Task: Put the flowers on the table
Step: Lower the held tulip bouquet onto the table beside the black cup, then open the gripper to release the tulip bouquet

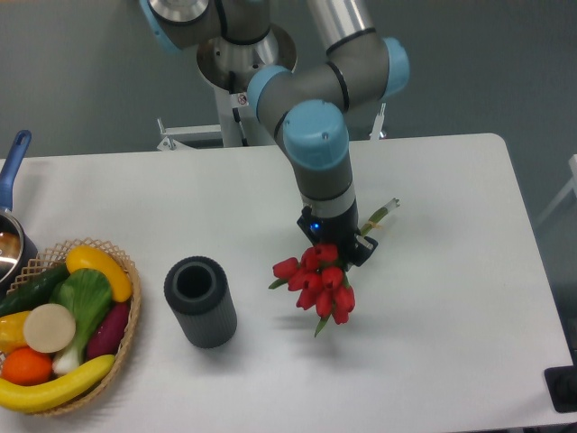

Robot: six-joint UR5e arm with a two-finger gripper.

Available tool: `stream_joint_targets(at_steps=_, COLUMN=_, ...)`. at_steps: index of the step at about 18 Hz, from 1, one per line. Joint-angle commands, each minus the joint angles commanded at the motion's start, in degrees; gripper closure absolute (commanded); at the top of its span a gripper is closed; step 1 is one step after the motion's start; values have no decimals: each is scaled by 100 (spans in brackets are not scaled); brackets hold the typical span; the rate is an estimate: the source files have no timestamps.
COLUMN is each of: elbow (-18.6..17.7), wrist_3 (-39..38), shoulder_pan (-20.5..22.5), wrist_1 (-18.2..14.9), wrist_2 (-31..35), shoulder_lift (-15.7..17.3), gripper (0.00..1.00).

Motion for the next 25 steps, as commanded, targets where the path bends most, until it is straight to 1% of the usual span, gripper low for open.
stream_joint_targets(at_steps=5, elbow=61, wrist_3=0, shoulder_pan=0, wrist_1=35, wrist_2=0, shoulder_lift=-343, gripper=68)
stream_joint_targets(at_steps=14, elbow=176, wrist_3=-18, shoulder_pan=-44, wrist_1=44, wrist_2=0, shoulder_lift=-624, gripper=66)
stream_joint_targets(at_steps=17, elbow=193, wrist_3=-18, shoulder_pan=-44, wrist_1=44, wrist_2=-9, shoulder_lift=-642, gripper=66)
stream_joint_targets(at_steps=18, elbow=211, wrist_3=-18, shoulder_pan=-44, wrist_1=53, wrist_2=-9, shoulder_lift=-651, gripper=64)
stream_joint_targets(at_steps=20, elbow=228, wrist_3=-9, shoulder_pan=-44, wrist_1=53, wrist_2=-18, shoulder_lift=-669, gripper=49)
stream_joint_targets(at_steps=21, elbow=255, wrist_3=0, shoulder_pan=-44, wrist_1=53, wrist_2=-18, shoulder_lift=-669, gripper=45)
stream_joint_targets(at_steps=22, elbow=272, wrist_3=9, shoulder_pan=-44, wrist_1=62, wrist_2=-18, shoulder_lift=-677, gripper=32)
stream_joint_targets(at_steps=23, elbow=272, wrist_3=9, shoulder_pan=-44, wrist_1=62, wrist_2=-18, shoulder_lift=-677, gripper=26)
stream_joint_targets(at_steps=24, elbow=272, wrist_3=9, shoulder_pan=-44, wrist_1=62, wrist_2=-18, shoulder_lift=-686, gripper=25)
stream_joint_targets(at_steps=25, elbow=272, wrist_3=9, shoulder_pan=-44, wrist_1=70, wrist_2=-18, shoulder_lift=-678, gripper=18)
